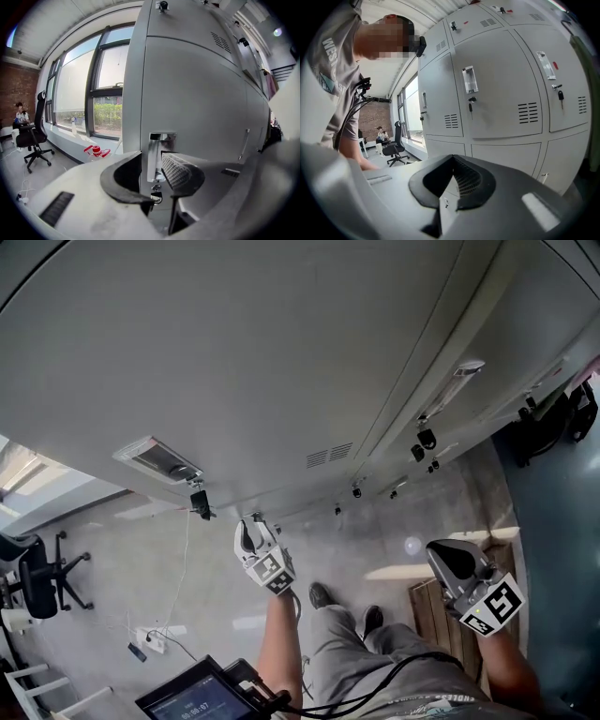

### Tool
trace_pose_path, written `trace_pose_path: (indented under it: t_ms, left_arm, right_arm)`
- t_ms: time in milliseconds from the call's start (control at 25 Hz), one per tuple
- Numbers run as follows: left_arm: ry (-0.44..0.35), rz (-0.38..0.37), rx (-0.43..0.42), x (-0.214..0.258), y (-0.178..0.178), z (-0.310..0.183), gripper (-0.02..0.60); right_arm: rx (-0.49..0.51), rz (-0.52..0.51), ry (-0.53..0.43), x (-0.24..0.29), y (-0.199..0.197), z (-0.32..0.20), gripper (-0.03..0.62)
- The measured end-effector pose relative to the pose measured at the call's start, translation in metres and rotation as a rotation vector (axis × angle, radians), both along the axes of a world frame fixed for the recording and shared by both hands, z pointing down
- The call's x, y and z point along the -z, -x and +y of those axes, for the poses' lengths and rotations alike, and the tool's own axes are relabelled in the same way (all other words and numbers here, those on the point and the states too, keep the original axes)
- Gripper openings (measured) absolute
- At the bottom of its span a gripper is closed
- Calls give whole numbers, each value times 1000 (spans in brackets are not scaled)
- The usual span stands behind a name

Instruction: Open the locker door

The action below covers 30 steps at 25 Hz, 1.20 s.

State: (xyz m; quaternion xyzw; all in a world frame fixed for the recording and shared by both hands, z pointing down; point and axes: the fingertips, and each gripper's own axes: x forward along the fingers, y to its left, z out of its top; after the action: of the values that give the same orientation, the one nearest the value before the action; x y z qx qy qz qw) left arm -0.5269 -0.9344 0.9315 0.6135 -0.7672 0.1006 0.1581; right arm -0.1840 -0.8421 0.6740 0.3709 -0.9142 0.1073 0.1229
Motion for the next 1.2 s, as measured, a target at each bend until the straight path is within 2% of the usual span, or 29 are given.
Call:
trace_pose_path:
  t_ms: [400,1200]
  left_arm:
    - [20,51,113,-5,7,-7,114]
    - [50,32,70,-4,-17,52,118]
  right_arm:
    - [13,3,22,-10,12,-3,-5]
    - [21,-9,38,-10,6,16,-5]
